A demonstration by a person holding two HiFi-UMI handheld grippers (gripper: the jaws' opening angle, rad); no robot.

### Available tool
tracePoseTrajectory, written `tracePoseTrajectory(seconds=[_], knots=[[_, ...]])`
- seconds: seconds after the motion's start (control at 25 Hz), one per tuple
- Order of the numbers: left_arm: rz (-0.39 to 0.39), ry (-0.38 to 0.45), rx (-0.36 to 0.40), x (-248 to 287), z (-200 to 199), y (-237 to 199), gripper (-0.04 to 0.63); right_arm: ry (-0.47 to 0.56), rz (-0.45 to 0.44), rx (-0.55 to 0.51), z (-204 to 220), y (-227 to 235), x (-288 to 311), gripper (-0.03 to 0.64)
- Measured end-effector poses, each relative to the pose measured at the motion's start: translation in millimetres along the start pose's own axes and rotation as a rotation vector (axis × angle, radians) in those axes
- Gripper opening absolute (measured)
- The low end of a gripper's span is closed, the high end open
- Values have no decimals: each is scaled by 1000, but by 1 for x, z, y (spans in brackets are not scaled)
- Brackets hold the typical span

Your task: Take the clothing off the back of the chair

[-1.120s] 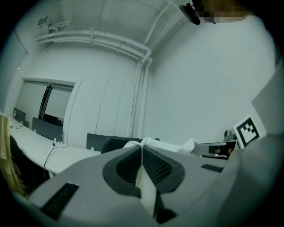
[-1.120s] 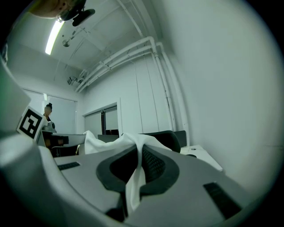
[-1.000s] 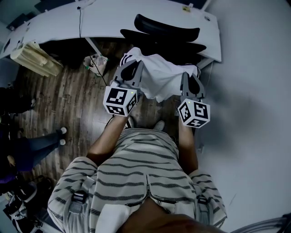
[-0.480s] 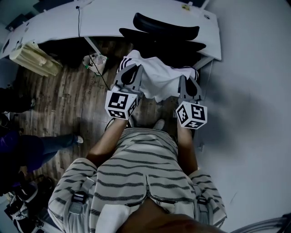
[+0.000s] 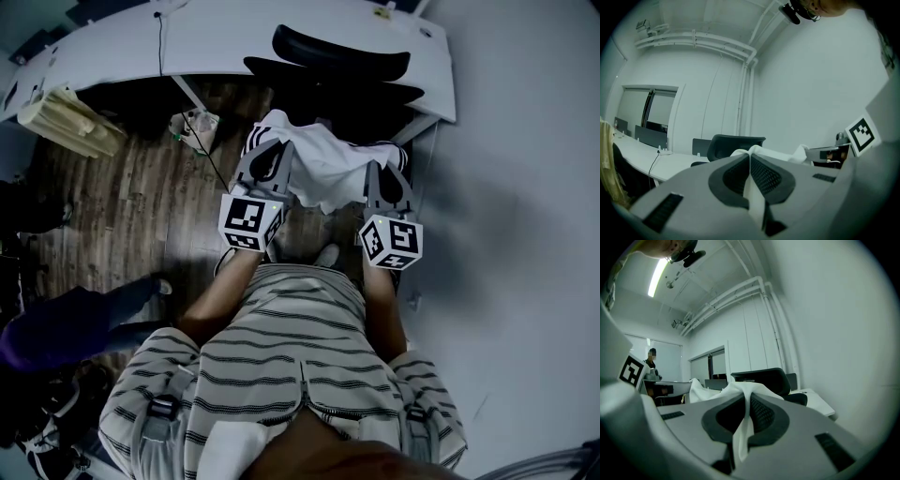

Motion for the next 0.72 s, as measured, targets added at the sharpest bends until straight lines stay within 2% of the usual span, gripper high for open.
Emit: tracePoseTrajectory(seconds=[0.72], knots=[[-26,-5,26,-7,23,0,29,-13,10,-25,20,-6,-3,31]])
Point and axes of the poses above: the fingertips, and each gripper's own axes: x forward along the fingers, y to its right, z out of its underside, the point moved 4 cm from there along -x, backward along the fingers, and after that the axes turned 2 degrees about -x, right-handed, at the moved point
